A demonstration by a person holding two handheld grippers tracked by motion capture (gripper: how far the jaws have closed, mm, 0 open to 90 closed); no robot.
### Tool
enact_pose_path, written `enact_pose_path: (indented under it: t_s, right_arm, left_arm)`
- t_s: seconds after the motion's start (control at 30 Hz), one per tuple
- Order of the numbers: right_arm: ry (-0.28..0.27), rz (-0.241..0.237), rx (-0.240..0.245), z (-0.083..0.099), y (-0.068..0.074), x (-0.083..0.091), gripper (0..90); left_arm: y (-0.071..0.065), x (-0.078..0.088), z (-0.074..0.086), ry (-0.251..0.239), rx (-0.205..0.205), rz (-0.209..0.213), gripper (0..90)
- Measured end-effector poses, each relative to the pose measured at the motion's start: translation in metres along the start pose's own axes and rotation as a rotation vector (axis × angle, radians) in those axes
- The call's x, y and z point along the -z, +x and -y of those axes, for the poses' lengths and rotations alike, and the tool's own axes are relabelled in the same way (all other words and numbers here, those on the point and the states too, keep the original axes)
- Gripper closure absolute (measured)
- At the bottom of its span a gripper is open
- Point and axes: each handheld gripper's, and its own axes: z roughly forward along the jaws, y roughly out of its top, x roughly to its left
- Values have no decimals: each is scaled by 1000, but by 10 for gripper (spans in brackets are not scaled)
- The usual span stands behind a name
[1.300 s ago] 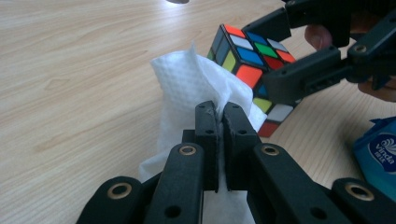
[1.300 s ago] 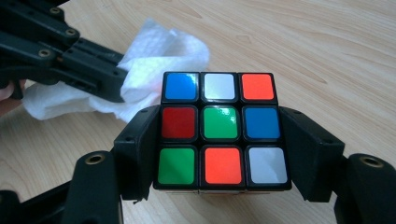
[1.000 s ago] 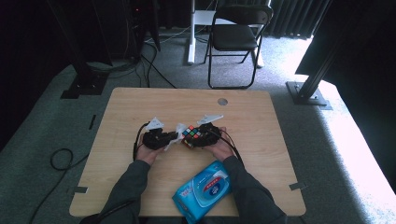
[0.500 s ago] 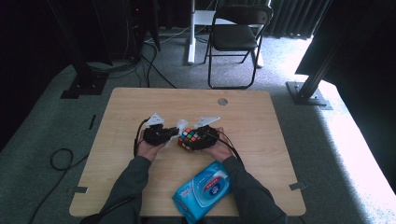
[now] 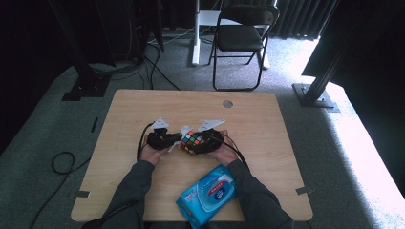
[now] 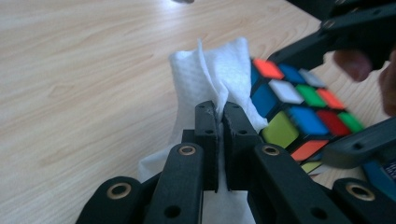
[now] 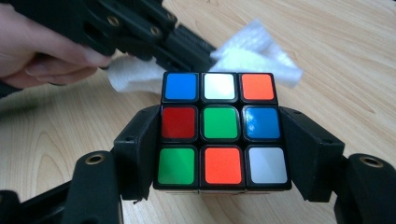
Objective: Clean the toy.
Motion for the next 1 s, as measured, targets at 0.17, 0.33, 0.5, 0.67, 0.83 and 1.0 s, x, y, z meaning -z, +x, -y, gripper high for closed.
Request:
enact_pose_path:
  t_s: [0.17, 0.33, 0.5, 0.67, 0.83, 1.0]
  right_arm:
    - [-9, -4, 2, -1, -1, 2, 343]
    - [-13, -10, -3, -2, 0, 3, 343]
    - [-13, -18, 1, -2, 0, 2, 343]
    - [-4, -24, 4, -2, 2, 1, 343]
    - [4, -33, 14, -2, 3, 0, 343]
    - [8, -36, 22, -2, 3, -2, 343]
  left_arm:
    - [2, -4, 5, 23, 7, -6, 861]
    - [3, -5, 6, 34, 5, -8, 861]
    - [2, -4, 4, 29, 3, -10, 862]
    - [0, -1, -1, 18, -8, -8, 861]
    - [-3, 1, -5, 5, -15, -3, 861]
    - [-5, 4, -8, -7, -20, -4, 862]
